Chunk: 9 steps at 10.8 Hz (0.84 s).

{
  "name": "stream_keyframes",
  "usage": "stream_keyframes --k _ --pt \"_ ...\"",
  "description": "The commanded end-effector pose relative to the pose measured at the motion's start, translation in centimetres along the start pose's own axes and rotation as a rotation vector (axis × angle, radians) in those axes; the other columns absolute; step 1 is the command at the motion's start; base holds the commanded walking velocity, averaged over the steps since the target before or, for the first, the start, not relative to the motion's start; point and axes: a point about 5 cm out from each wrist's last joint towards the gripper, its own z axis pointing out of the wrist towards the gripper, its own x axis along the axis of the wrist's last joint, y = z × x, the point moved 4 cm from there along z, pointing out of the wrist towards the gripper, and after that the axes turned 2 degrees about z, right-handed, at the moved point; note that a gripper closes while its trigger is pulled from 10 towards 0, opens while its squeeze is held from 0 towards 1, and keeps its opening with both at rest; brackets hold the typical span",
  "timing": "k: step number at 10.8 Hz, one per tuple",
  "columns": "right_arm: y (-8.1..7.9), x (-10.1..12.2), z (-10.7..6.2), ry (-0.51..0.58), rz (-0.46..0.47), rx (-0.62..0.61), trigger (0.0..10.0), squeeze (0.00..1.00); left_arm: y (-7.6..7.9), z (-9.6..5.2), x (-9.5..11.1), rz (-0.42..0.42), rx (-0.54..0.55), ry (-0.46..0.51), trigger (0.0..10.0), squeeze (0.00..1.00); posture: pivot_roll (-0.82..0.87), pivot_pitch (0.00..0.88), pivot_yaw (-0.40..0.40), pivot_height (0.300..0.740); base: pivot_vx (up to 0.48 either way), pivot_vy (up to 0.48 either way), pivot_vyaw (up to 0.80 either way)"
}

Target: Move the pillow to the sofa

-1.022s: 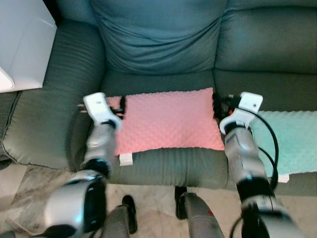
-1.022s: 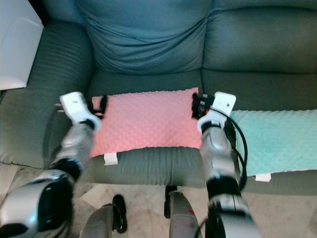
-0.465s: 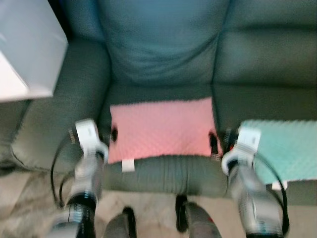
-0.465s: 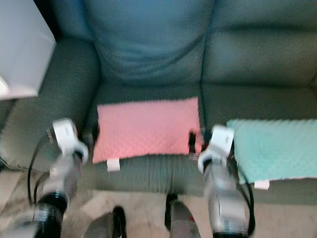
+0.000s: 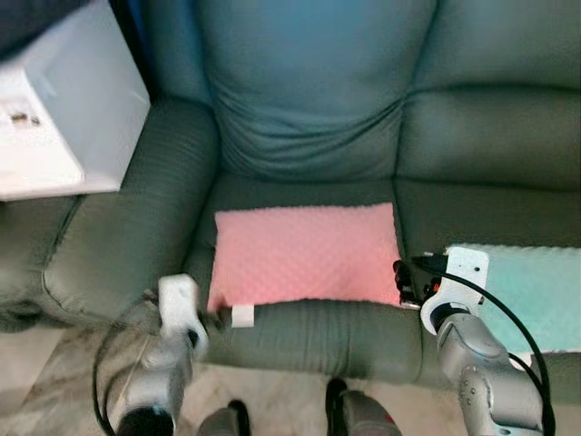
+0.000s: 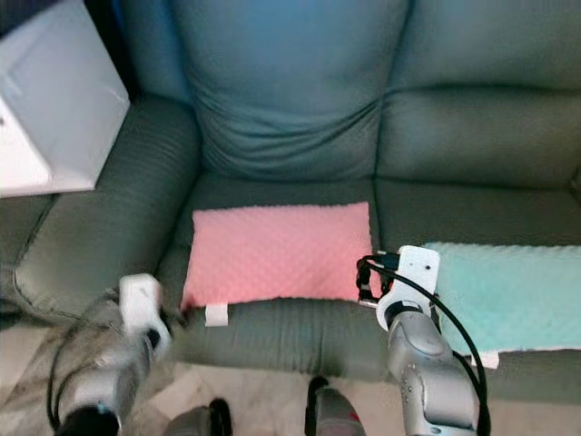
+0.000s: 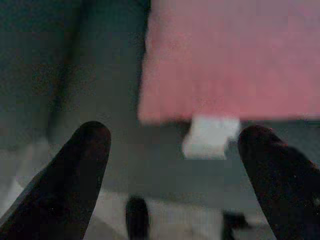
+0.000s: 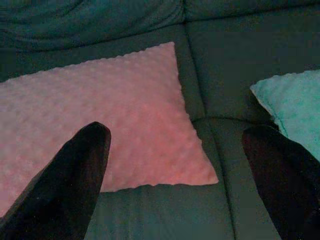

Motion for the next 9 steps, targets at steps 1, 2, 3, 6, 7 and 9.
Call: stream_keyframes --k 1,2,3,6,7,9 --pt "0.2 -0.2 -0.4 -0.016 0.029 -0.006 10.0 0.27 -0.5 -0.4 -0.9 -0.024 0.015 -0.03 10.0 0.0 -0.19 0.195 0.054 0.74 0.0 0.0 0.0" --pt "0.4 0.1 -0.5 -0.02 0.022 -0.018 10.0 0.0 0.1 -0.7 -2.2 0.004 -0.016 -0.095 10.0 0.0 -0.2 0.204 0.054 0.74 0.0 0.0 0.0" --pt "0.5 0.2 -0.7 -0.026 0.013 -0.02 10.0 0.0 1.5 -0.8 -3.7 0.032 -0.068 -0.172 10.0 0.0 -0.21 0.224 0.05 0.74 0.0 0.0 0.0" --pt "0.9 0.6 -1.0 -0.04 -0.011 -0.022 10.0 0.0 4.7 -0.6 -5.1 0.064 -0.169 -0.235 10.0 0.0 -0.22 0.243 0.032 0.74 0.0 0.0 0.0" --pt "0.5 0.9 -1.1 -0.039 -0.012 -0.015 10.0 0.0 5.3 -0.1 -5.1 0.054 -0.17 -0.231 10.0 0.0 -0.24 0.254 0.024 0.74 0.0 0.0 0.0" --pt "0.2 1.6 -1.5 -0.033 -0.017 -0.004 10.0 0.0 6.2 0.5 -4.6 0.07 -0.182 -0.218 10.0 0.0 -0.27 0.284 0.011 0.74 0.0 0.0 0.0"
